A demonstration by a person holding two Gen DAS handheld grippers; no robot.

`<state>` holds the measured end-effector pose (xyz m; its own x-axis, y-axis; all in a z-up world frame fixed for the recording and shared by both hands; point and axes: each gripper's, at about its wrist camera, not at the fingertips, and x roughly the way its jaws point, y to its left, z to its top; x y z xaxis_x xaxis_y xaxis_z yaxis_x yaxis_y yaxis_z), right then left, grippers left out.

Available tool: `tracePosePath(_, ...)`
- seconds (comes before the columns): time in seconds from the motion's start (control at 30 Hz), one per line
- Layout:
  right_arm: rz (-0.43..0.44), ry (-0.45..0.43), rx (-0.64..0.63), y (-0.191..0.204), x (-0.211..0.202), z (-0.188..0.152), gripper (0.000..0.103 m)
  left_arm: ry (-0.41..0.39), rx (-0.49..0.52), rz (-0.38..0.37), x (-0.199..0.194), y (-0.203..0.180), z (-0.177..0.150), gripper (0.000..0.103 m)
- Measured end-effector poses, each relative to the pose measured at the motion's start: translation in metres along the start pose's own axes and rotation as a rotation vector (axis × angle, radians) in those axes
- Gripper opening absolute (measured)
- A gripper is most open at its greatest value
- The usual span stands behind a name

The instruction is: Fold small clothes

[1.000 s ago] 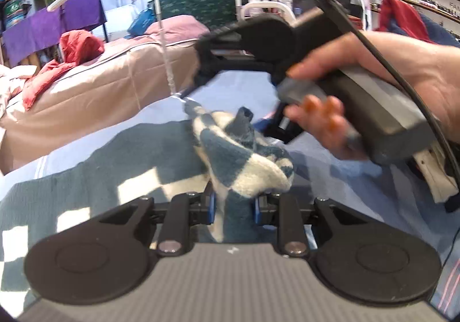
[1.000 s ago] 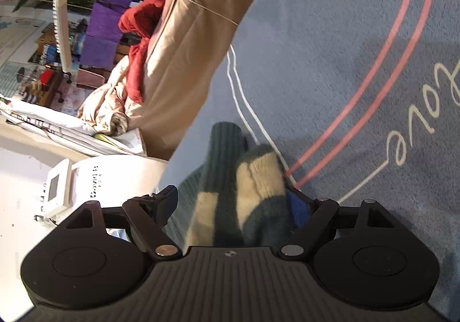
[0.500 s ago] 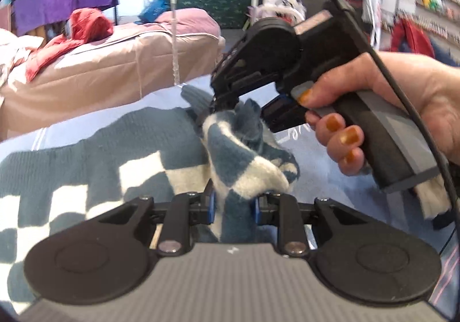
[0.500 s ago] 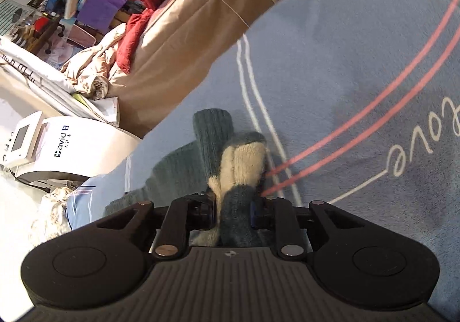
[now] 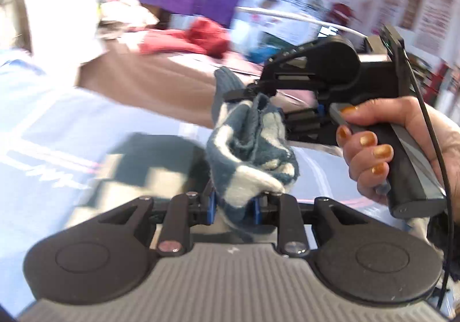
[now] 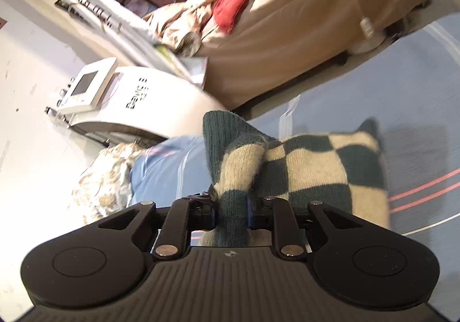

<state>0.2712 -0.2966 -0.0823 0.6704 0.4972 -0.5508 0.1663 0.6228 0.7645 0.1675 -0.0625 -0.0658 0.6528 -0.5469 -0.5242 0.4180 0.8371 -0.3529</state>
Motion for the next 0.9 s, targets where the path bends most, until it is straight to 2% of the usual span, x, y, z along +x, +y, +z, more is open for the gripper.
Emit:
tracePosePath(0.1,-0.028,0.032,-0.047,0.019,0.034,-0.014,0.032,0.015,-0.054,0.054,-0.008,0.038,-0.001,0.023)
tracePosePath(0.23,-0.091,0.069,-0.109,0.031,0.066,-0.035,0.032,0.054,-0.109,0.091,-0.009,0.075,-0.008,0.024)
tracePosePath(0.3,-0.127,0.082,-0.137,0.032,0.077,-0.041,0.034,0.081,-0.143,0.095,-0.004,0.092,-0.013,0.03)
tracePosePath(0.33,-0.137,0.08,-0.147,0.031,0.079,-0.044,0.037,0.083,-0.156,0.098,-0.006,0.101,-0.017,0.032)
tracePosePath(0.37,-0.141,0.074,-0.148,0.03,0.081,-0.046,0.047,0.082,-0.165,0.105,-0.006,0.107,-0.02,0.037)
tracePosePath(0.4,-0.146,0.068,-0.139,0.028,0.081,-0.048,0.052,0.079,-0.167,0.116,-0.004,0.111,-0.023,0.043)
tracePosePath(0.47,-0.137,0.069,-0.122,0.023,0.082,-0.048,0.072,0.079,-0.167,0.131,0.003,0.114,-0.025,0.047)
tracePosePath(0.53,-0.127,0.072,-0.139,0.023,0.082,-0.05,0.081,0.078,-0.169,0.13,0.003,0.116,-0.026,0.05)
tracePosePath(0.6,-0.123,0.069,-0.187,0.027,0.081,-0.052,0.089,0.075,-0.167,0.149,-0.001,0.117,-0.031,0.063)
tracePosePath(0.67,-0.102,0.058,-0.228,0.031,0.077,-0.053,0.101,0.072,-0.18,0.181,-0.003,0.12,-0.034,0.075)
tracePosePath(0.7,-0.086,0.047,-0.244,0.033,0.073,-0.053,0.103,0.073,-0.193,0.192,-0.004,0.123,-0.035,0.081)
tracePosePath(0.73,-0.068,0.037,-0.263,0.034,0.068,-0.053,0.103,0.075,-0.206,0.197,-0.005,0.126,-0.035,0.082)
tracePosePath(0.9,0.008,-0.022,-0.289,0.024,0.029,-0.049,0.103,0.087,-0.234,0.203,-0.019,0.127,-0.034,0.084)
